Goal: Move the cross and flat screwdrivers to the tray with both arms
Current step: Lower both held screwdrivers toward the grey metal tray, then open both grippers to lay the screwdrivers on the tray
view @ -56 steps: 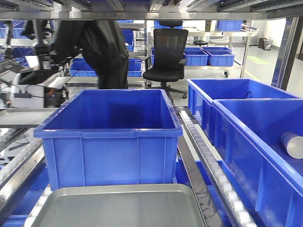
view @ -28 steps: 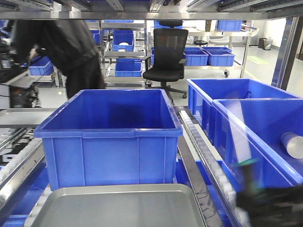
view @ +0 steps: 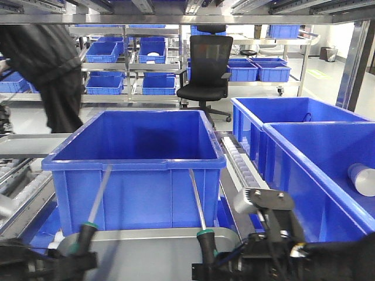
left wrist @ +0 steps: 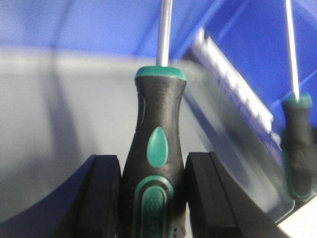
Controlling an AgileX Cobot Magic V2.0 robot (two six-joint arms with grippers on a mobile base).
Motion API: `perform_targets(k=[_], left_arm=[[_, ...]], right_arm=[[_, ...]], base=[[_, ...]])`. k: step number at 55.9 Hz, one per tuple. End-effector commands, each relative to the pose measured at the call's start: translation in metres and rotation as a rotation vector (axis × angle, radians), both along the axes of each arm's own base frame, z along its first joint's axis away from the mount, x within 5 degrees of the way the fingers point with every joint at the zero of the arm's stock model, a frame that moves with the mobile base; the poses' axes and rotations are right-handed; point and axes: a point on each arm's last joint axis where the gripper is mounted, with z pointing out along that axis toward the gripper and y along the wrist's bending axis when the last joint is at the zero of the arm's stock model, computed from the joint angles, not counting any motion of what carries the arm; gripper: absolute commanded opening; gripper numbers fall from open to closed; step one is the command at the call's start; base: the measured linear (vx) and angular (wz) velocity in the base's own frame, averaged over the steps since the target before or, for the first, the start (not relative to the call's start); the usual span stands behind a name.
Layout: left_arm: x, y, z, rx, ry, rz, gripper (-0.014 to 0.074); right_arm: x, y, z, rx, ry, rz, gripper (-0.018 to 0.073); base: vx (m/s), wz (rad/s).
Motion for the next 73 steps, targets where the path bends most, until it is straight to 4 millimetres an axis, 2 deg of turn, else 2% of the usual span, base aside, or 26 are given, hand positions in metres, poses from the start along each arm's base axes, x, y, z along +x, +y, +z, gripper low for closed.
perform_targets(k=[1,9,22,29,37,61,73], left_arm=[[0.008,-0.007,0.008,-0.08,-0.003,0.041,0.0003],[0.013,-0.015,-0.004,-0.076,0.052,0.022,0.0003],[0.018,-0.018,-0.012,-0.072,0.086,0.026,0.0016],[0.017,-0.02,-0.014,-0.084,0.109,0.003,0.0057],[0.014,-0.022,-0.014,-0.12,0.157,-0.003,0.013],[0.01,-0.024,-0.016,-0.106,0.176,-0.057,0.0358],[0.011,-0.023,-0.016,-0.077,0.143,-0.073,0.0459]], right_arm=[[0.009,0.003,0.012,0.061,-0.036,-0.051,-0.0006],[0.013,0.007,0.001,0.045,0.009,-0.047,-0.0006],[0.015,0.005,-0.002,0.039,-0.004,-0.064,0.0001],[0.016,0.006,-0.002,0.038,-0.002,-0.064,0.0026],[0.016,0.006,-0.003,0.037,0.0,-0.063,0.0095],[0.015,0.006,-0.003,0.036,0.004,-0.059,0.0429],[0.015,0.006,-0.003,0.031,0.001,-0.053,0.0473]], base=[[0.0,0.0],[0.0,0.0],[0.0,0.0],[0.0,0.0],[0.0,0.0],[0.0,0.0],[0.0,0.0]])
